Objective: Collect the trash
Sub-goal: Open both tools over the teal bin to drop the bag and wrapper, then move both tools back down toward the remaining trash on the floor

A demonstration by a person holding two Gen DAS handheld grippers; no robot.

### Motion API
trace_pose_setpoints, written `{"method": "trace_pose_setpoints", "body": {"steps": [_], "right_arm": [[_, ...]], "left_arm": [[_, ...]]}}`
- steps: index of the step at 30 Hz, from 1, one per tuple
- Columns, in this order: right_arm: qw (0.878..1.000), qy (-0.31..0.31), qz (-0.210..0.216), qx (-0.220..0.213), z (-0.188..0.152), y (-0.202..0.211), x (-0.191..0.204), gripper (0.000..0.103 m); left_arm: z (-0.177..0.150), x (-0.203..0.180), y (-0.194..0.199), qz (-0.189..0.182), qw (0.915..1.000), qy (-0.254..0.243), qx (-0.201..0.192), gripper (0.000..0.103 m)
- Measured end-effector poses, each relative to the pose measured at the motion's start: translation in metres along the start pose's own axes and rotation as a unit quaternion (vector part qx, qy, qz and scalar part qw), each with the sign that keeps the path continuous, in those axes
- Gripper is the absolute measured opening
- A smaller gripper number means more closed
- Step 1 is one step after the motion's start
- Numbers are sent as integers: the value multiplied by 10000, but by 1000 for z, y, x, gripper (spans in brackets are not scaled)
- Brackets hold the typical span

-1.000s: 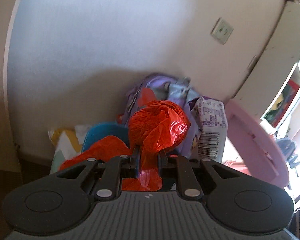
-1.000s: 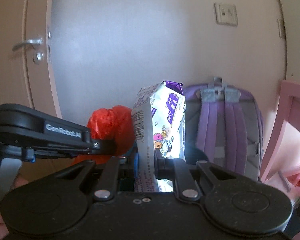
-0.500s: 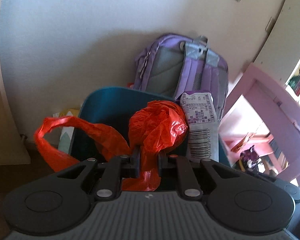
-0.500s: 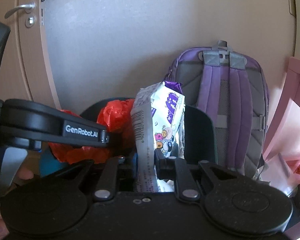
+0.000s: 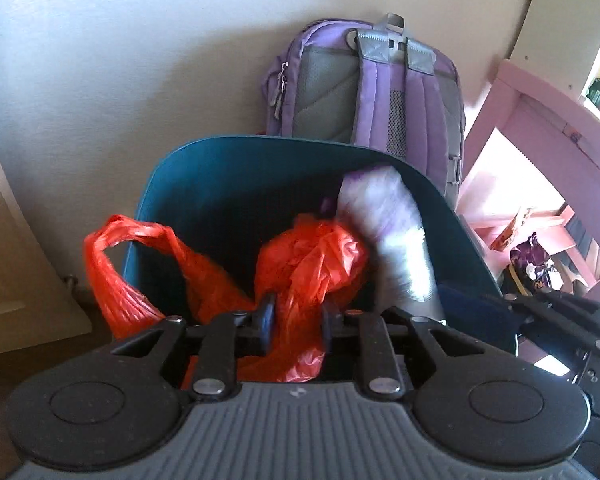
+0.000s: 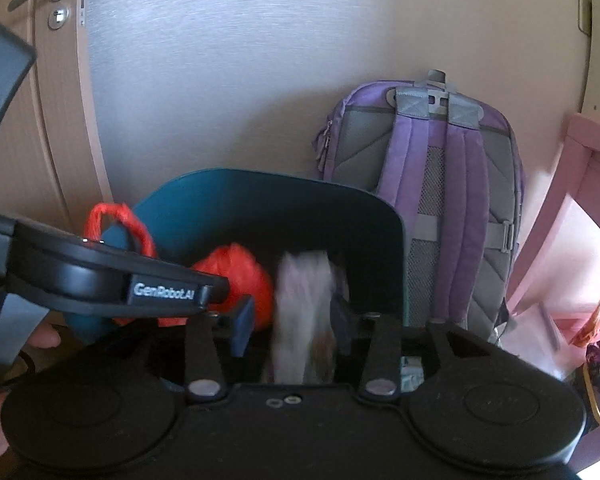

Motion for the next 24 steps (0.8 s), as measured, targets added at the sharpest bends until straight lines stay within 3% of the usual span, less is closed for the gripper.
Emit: {"method": "trace_pose_setpoints", "body": {"steps": [3,5,8,14,24], "right_arm": [[9999,-120,-16,-30,-2,7,-4,42],[9998,-182,27,-64,-3,12,-7,44],[9998,-166,5,-134,-6,24,-8,47],[9996,-51,-22,-266,-20,57,-3,51],[9987,103,42,-491,-48,121,12,57]], "left_arm": [[-2,0,3,46,10000,-38,-25,33],[-4,0,7,120,9999,-43,-76,50],[-6,-1,17,237,9994,-99,-229,67],[-17,-4,47,149,9990,-164,-398,78],[-55,-11,115,209,9970,-416,-611,80]]}}
Point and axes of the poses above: each gripper's, at about its wrist camera, not at the fingertips, and y roughly against the way its jaws point, x to its left, z to its top, the point moved 4 cm from there along -y, roughly the way its jaws point, and after that the axes turned 13 degrees about x, right-handed, at the moved point
